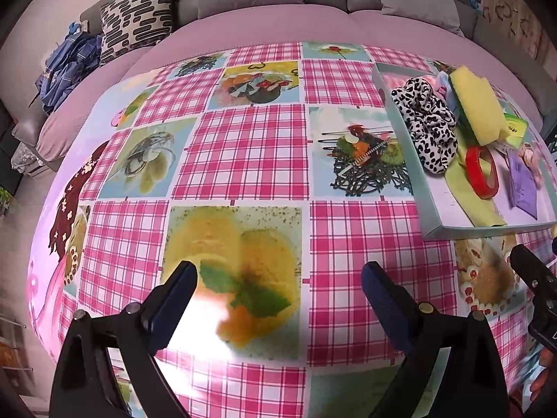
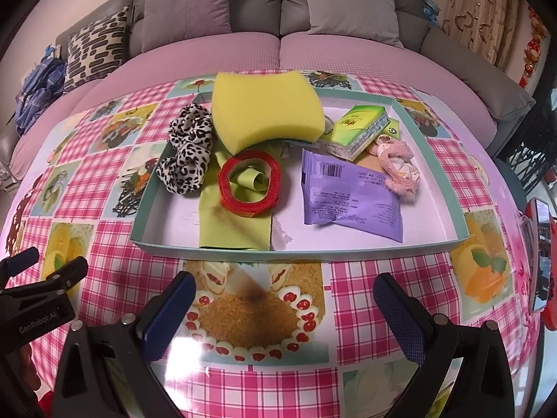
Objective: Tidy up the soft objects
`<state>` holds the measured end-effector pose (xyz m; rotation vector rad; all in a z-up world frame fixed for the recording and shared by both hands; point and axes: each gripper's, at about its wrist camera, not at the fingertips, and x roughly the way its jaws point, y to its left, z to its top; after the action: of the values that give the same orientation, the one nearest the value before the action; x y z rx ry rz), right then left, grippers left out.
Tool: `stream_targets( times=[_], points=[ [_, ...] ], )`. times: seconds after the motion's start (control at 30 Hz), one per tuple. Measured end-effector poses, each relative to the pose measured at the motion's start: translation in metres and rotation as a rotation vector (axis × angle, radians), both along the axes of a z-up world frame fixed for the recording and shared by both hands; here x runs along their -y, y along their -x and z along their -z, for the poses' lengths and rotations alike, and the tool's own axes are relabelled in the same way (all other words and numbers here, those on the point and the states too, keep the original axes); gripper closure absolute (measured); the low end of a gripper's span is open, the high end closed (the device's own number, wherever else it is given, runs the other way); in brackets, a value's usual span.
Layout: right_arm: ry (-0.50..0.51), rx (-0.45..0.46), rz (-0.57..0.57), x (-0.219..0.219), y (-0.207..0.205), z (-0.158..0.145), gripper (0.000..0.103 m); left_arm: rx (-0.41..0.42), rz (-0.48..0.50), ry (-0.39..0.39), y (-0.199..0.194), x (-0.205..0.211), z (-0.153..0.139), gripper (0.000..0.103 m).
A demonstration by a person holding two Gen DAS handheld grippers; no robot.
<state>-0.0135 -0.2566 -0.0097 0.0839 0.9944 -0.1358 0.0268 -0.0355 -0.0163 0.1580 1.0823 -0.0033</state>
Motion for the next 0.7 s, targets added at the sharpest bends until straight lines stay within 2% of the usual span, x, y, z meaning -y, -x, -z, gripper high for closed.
stream_targets(
  times=[0.7],
  points=[
    [0.000,-0.009,-0.005,0.0014,-0.0003,0.0024,0.000,-0.018,-0.016,0.016,-0.0036,0.0014,0.0026,0.008]
  ],
)
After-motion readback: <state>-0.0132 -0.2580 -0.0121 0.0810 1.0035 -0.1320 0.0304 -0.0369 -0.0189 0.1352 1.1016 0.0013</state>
